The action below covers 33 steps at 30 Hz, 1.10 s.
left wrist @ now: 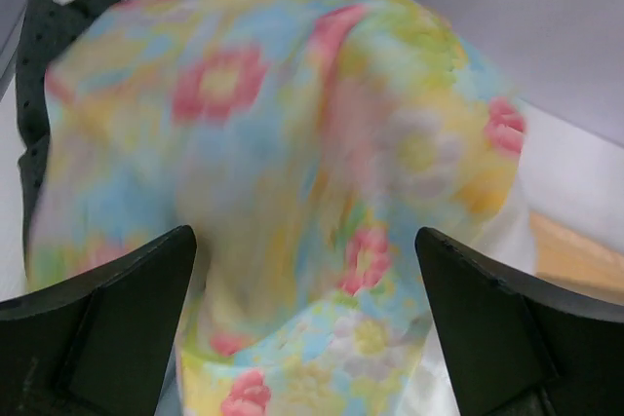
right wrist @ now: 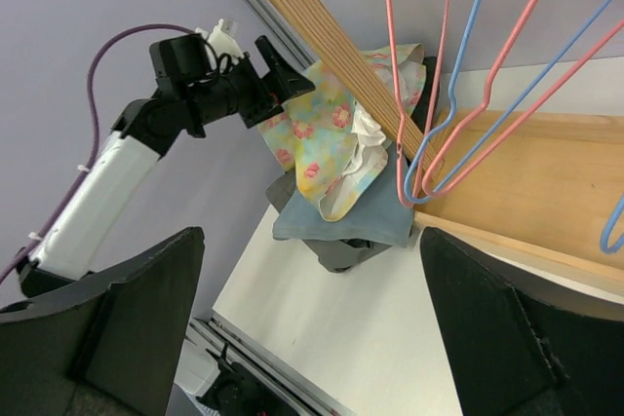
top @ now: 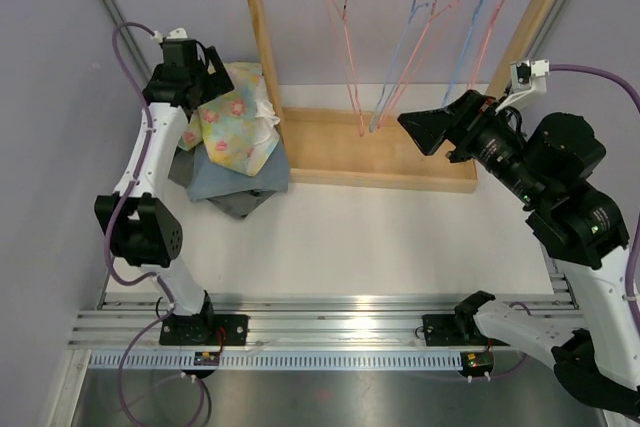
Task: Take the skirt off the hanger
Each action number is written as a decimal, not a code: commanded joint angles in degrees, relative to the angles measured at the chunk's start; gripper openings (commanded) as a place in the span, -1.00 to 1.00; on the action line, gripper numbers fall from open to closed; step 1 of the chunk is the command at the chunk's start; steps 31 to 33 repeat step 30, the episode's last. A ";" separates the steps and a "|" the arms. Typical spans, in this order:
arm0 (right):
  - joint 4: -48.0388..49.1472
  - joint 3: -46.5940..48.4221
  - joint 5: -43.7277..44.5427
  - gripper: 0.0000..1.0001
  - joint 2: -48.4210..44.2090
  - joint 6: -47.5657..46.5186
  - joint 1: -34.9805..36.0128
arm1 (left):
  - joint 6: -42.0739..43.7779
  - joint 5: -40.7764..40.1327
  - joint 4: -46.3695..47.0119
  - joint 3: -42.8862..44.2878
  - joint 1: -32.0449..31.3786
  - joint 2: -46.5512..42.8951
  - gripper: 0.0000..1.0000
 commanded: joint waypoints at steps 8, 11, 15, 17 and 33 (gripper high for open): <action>3.73 -9.89 4.12 0.99 -14.69 -6.34 0.13 | 6.49 11.04 4.20 -22.01 -3.03 -39.89 0.98; 2.94 -13.23 8.18 0.99 -20.49 -6.87 0.13 | 6.85 17.65 3.58 -30.53 -3.56 -49.91 0.98; 1.27 -17.37 13.46 0.99 -28.06 -6.96 0.13 | 7.64 25.04 2.52 -41.08 -3.92 -63.43 0.98; 1.01 -19.91 15.65 0.99 -32.98 -6.96 0.13 | 8.60 25.23 1.47 -45.73 -3.92 -66.80 0.98; -4.43 -19.93 17.07 0.99 -41.53 -8.89 0.13 | 10.46 22.51 -3.63 -51.21 -4.00 -74.64 0.98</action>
